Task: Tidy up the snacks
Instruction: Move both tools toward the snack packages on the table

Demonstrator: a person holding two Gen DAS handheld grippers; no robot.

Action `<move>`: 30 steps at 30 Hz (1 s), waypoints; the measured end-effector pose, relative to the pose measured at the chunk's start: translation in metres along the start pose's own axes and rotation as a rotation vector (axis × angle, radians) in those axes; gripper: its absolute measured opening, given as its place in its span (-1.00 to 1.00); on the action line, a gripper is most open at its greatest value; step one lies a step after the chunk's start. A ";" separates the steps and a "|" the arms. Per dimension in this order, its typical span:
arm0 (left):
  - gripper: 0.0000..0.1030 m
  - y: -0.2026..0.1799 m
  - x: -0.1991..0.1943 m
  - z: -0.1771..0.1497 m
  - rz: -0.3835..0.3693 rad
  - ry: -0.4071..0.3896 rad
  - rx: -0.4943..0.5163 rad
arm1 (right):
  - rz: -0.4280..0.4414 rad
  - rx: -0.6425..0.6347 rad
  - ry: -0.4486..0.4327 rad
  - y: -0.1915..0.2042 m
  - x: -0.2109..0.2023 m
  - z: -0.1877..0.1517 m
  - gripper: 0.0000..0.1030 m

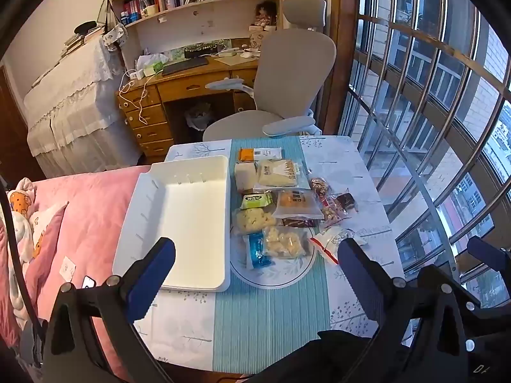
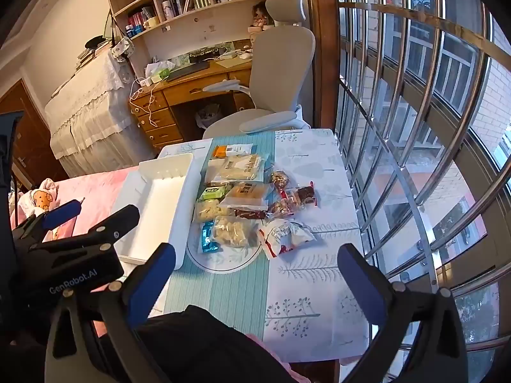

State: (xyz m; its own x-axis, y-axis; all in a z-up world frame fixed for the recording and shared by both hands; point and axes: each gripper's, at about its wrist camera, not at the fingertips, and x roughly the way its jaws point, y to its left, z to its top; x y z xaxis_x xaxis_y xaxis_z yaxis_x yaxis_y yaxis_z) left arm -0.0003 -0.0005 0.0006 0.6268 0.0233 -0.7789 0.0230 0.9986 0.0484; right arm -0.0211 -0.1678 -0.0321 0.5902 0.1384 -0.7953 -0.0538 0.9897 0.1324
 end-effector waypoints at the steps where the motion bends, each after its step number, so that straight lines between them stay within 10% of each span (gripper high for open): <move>1: 0.97 0.000 0.000 0.000 0.001 -0.003 -0.002 | 0.000 0.000 -0.003 0.000 0.000 0.000 0.98; 30: 0.97 0.016 -0.002 -0.013 -0.041 0.045 -0.058 | 0.000 0.004 0.032 0.005 0.000 -0.006 0.98</move>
State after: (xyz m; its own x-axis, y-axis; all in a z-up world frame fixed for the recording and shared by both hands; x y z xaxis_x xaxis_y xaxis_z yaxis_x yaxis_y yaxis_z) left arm -0.0115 0.0156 -0.0057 0.5906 -0.0166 -0.8068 0.0019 0.9998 -0.0192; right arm -0.0263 -0.1631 -0.0355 0.5641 0.1394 -0.8139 -0.0502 0.9896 0.1347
